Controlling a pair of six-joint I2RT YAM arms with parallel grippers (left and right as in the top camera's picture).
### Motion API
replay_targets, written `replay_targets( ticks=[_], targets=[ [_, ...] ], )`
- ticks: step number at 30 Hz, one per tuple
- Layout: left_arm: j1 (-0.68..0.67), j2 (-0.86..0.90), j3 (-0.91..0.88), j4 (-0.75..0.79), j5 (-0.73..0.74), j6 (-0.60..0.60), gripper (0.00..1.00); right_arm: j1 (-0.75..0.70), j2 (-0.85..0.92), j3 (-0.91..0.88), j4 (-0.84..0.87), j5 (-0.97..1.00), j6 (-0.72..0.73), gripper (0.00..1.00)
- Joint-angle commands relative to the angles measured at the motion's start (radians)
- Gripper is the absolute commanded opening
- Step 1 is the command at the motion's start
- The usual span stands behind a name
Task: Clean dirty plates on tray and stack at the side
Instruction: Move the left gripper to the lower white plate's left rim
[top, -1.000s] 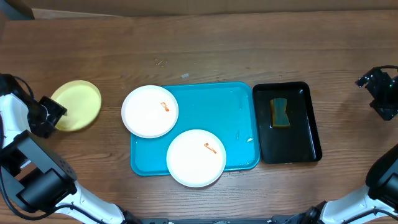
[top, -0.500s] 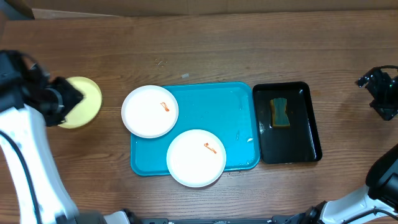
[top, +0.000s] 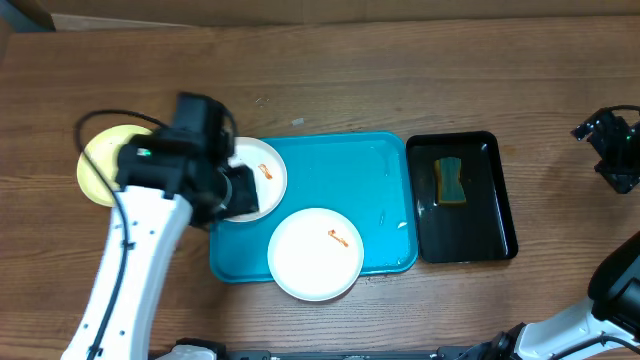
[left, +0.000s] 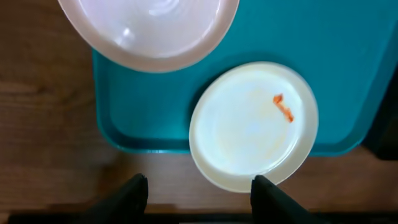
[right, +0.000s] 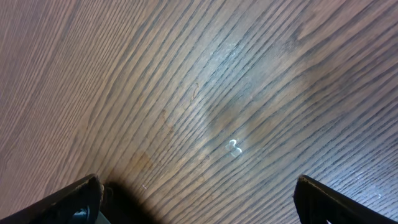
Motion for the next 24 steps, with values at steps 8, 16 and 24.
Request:
replay_targets(
  ticks=[8,16,24],
  targets=[
    [-0.108,0.006,-0.362,0.229,-0.045,-0.149,0.47,0.002,-0.006,0.019,0.003,-0.005,0.005,1.00],
    [-0.108,0.006,-0.546,0.412,0.038,-0.172,0.41,0.002,-0.006,0.019,0.003,-0.005,0.005,1.00],
    [-0.109,0.006,-0.639,0.525,0.042,-0.176,0.37,0.002,-0.006,0.019,0.003,-0.005,0.005,1.00]
  ],
)
